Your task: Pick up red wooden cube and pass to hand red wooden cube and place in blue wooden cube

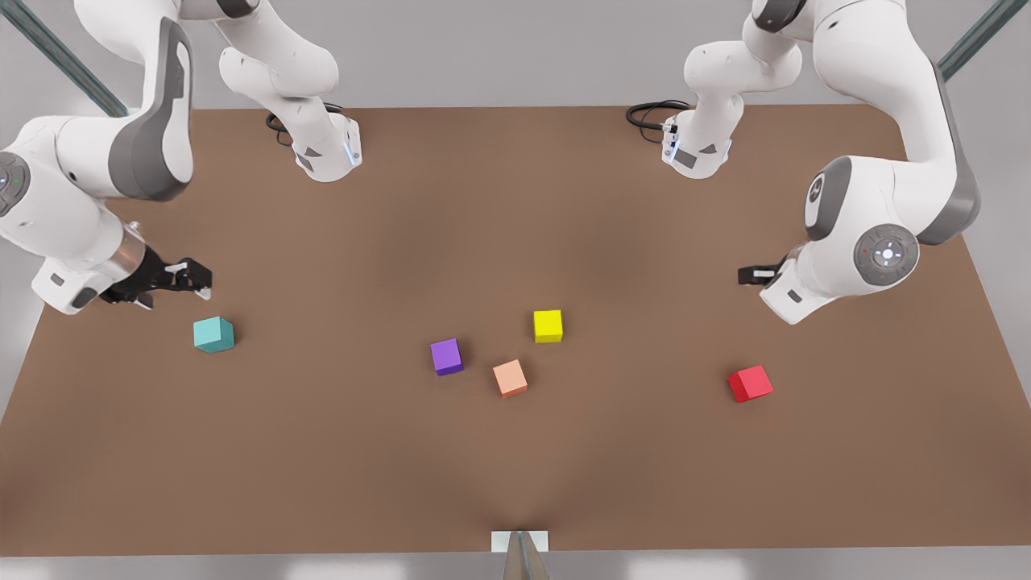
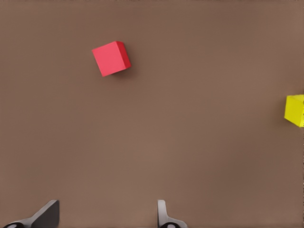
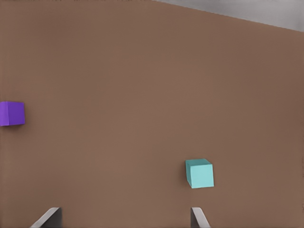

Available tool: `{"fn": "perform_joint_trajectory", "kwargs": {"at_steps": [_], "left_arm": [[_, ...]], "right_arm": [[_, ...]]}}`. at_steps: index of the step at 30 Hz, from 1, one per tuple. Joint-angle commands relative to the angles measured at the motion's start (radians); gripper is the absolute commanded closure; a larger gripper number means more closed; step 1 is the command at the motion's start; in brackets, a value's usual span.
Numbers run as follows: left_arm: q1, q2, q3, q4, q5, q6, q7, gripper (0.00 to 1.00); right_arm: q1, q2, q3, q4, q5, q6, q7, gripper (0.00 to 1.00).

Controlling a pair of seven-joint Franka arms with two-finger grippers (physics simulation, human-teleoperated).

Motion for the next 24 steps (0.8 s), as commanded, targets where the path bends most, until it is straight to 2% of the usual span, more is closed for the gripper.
{"fn": "perform_joint_trajectory", "kwargs": {"at_steps": [1,4,6,8,9,12,15,24], "left_arm": [[-0.002,-0.002,0.003,-0.004,-0.016,0.032,0.039,0.0],[-0.002,0.008,0.003,-0.005,-0.016,0.046,0.037,0.0],[0.0,0.122,0.044,0.004,-0.008,0.13,0.034,0.0],[0.052,0.323,0.075,0.13,-0.02,0.202,0.033,0.0],[0.064,0.353,0.076,0.131,-0.03,0.254,0.033,0.0],[0.078,0.343,0.093,0.006,-0.063,0.494,-0.027,0.0],[0.078,0.357,0.125,-0.063,-0.063,0.644,-0.041,0.0],[0.057,0.427,0.133,-0.076,-0.056,0.765,-0.055,0.0]], "right_arm": [[0.001,0.0,-0.001,0.003,0.014,0.026,-0.084,0.0],[0.001,0.002,-0.006,0.002,0.029,0.026,-0.087,0.0],[0.001,0.002,-0.006,-0.001,0.029,0.012,-0.087,0.0],[0.001,0.002,-0.006,-0.003,0.029,0.008,-0.087,0.0],[0.001,0.002,-0.006,-0.003,0.029,0.008,-0.087,0.0],[0.001,0.005,-0.006,-0.003,0.029,0.008,-0.086,0.0],[0.001,0.005,-0.006,-0.004,0.029,0.008,-0.089,0.0],[0.001,0.006,-0.006,-0.007,0.028,-0.003,-0.09,0.0]]}}
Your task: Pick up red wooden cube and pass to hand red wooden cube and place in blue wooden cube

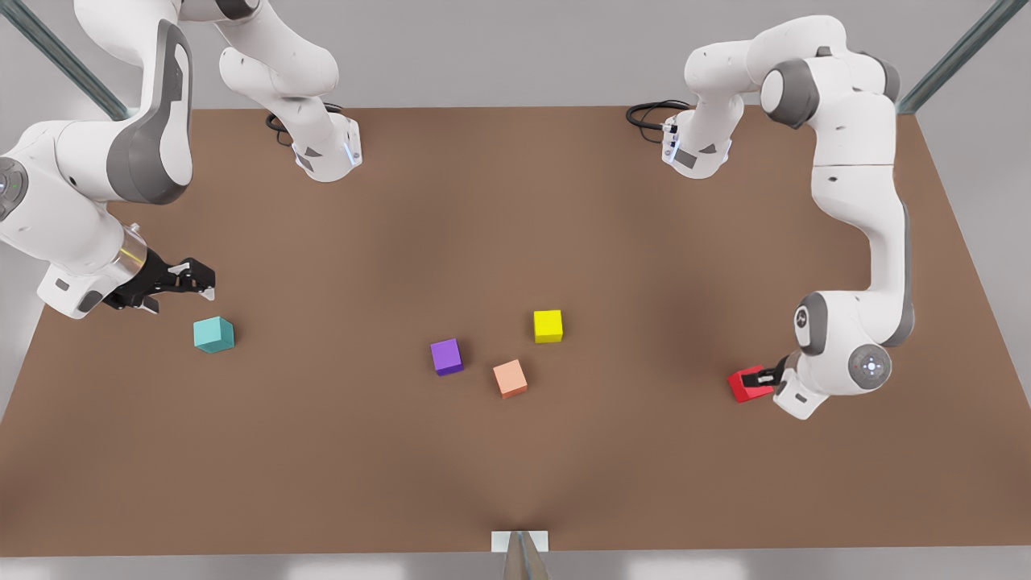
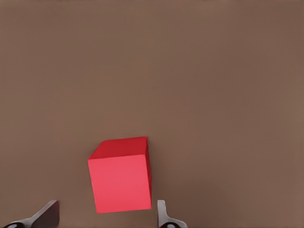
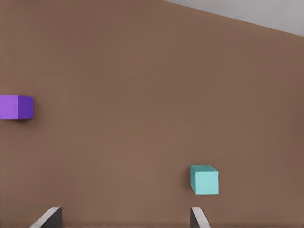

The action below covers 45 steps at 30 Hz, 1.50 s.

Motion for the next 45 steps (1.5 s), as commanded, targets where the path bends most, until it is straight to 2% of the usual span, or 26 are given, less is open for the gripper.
{"fn": "perform_joint_trajectory", "kwargs": {"at_steps": [1,25,26,28,33,36,38,40,43,45], "left_arm": [[-0.008,0.025,0.0,0.008,0.006,0.099,-0.066,0.0],[-0.028,0.129,0.028,-0.001,0.001,0.124,-0.152,0.0],[-0.028,0.132,0.028,-0.001,0.001,0.136,-0.155,0.2],[-0.026,0.131,0.028,0.002,0.0,0.135,-0.152,0.35],[-0.026,0.111,0.023,0.003,-0.002,0.128,-0.152,0.38],[-0.036,0.112,-0.049,0.037,-0.003,0.078,-0.183,0.38],[-0.028,0.111,-0.172,0.176,-0.04,-0.203,-0.24,0.38],[-0.026,0.114,-0.258,0.259,-0.205,-0.372,-0.235,0.38],[-0.026,0.116,-0.39,0.284,-0.503,-0.413,-0.238,0.38],[-0.028,0.149,-0.422,0.322,-0.693,-0.389,-0.225,0.38]], "right_arm": [[0.001,0.0,0.0,0.0,0.0,-0.006,-0.026,0.0],[0.001,0.0,0.0,-0.003,-0.002,-0.012,-0.038,0.0],[0.001,0.0,-0.002,-0.003,0.0,-0.012,-0.038,0.0],[0.001,0.0,-0.002,-0.004,0.0,-0.012,-0.038,0.0],[0.001,0.0,-0.002,-0.004,-0.002,-0.022,-0.038,0.0],[0.001,0.0,0.0,-0.004,-0.002,-0.021,-0.038,0.0],[0.001,0.0,0.0,-0.004,0.0,-0.022,-0.038,0.0],[0.005,0.0,0.003,-0.004,0.0,-0.022,-0.036,0.0],[0.006,0.002,0.003,-0.004,-0.002,-0.022,-0.036,0.0],[0.012,0.006,0.008,-0.003,0.0,-0.016,-0.036,0.0]]}}
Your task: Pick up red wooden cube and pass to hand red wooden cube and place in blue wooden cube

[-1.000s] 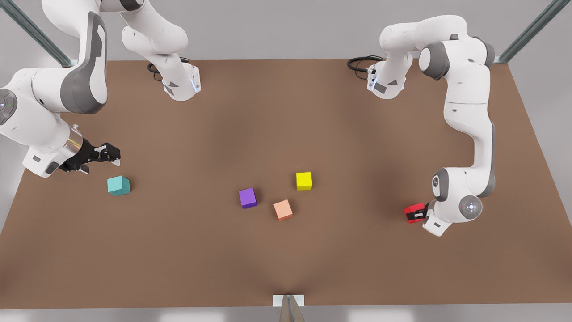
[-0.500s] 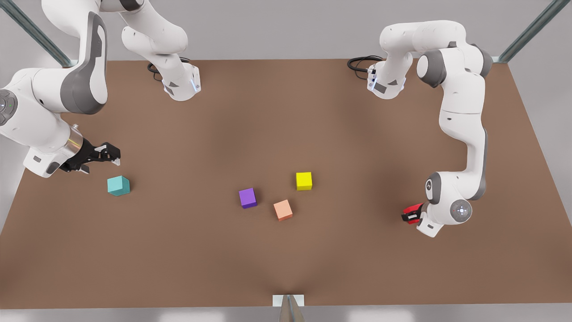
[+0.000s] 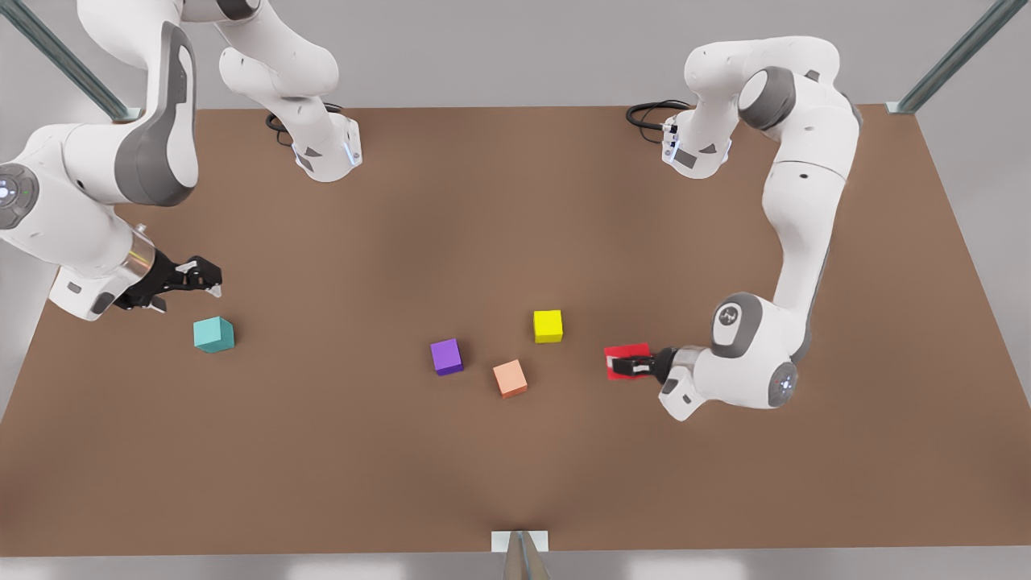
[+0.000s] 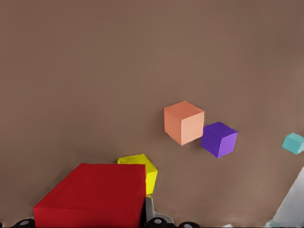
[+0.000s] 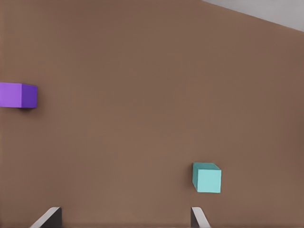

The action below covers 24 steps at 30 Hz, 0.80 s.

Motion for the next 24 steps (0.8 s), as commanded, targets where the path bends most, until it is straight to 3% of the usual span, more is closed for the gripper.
{"fn": "perform_joint_trajectory", "kwargs": {"at_steps": [1,4,8,11,16,24], "left_arm": [[-0.005,0.02,-0.03,0.026,-0.265,-0.076,-0.046,0.38],[-0.002,0.089,-0.056,0.084,-0.389,-0.028,0.205,0.38],[-0.02,0.163,-0.134,0.109,-0.522,0.127,0.426,0.38],[-0.094,0.181,-0.137,0.112,-0.524,0.266,0.618,0.38],[-0.163,0.213,-0.143,0.14,-0.525,0.464,0.739,0.38],[-0.16,0.235,-0.154,0.137,-0.582,0.464,0.834,0.38]], "right_arm": [[0.007,0.019,0.003,0.009,0.068,0.009,-0.02,0.0],[0.079,0.242,0.012,0.158,0.378,0.023,-0.524,0.0],[0.126,0.39,0.032,0.167,0.832,0.004,-0.987,0.0],[0.131,0.588,0.1,0.332,0.981,0.018,-1.146,0.0],[0.163,0.624,0.117,0.318,1.137,0.216,-1.357,0.0],[0.165,0.624,0.117,0.252,1.245,0.251,-1.635,0.0]]}}
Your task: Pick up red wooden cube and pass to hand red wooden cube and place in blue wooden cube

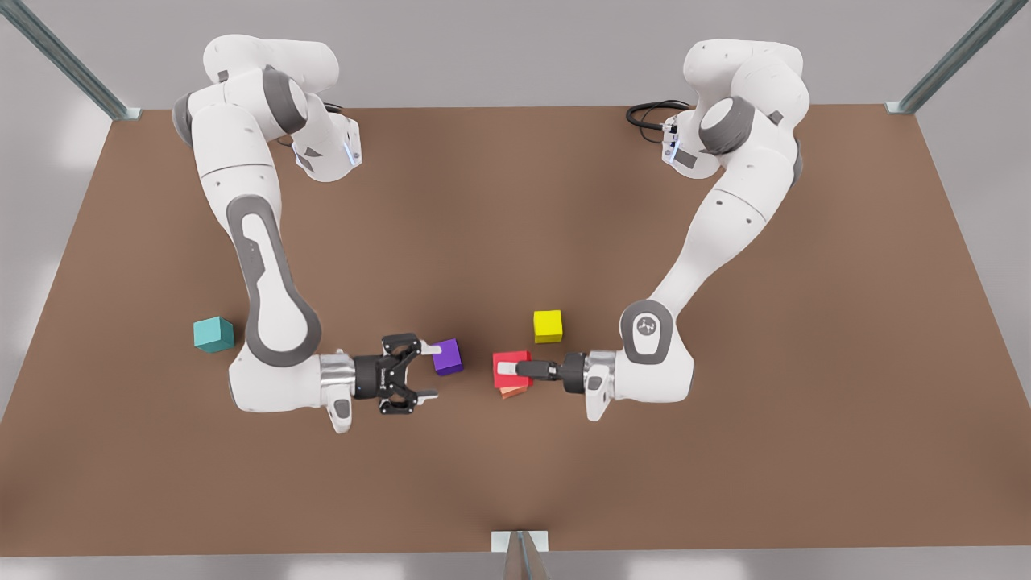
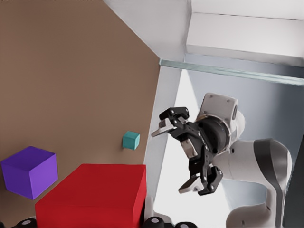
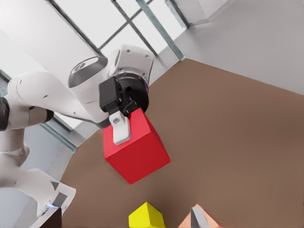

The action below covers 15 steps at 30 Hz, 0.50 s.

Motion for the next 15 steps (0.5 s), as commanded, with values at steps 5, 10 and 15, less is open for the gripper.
{"fn": "perform_joint_trajectory", "kwargs": {"at_steps": [5,10,15], "left_arm": [[0.004,-0.001,-0.003,-0.013,-0.103,0.033,0.374,0.38],[0.006,-0.001,-0.003,-0.013,-0.105,0.031,0.374,0.38],[0.006,-0.001,-0.009,-0.016,-0.119,0.031,0.374,0.37]], "right_arm": [[0.003,-0.001,0.026,-0.083,0.168,0.027,-0.852,0.0],[0.028,0.011,0.038,-0.08,0.239,0.047,-0.872,0.0],[0.033,0.027,0.038,-0.074,0.26,0.131,-0.932,0.0]]}}
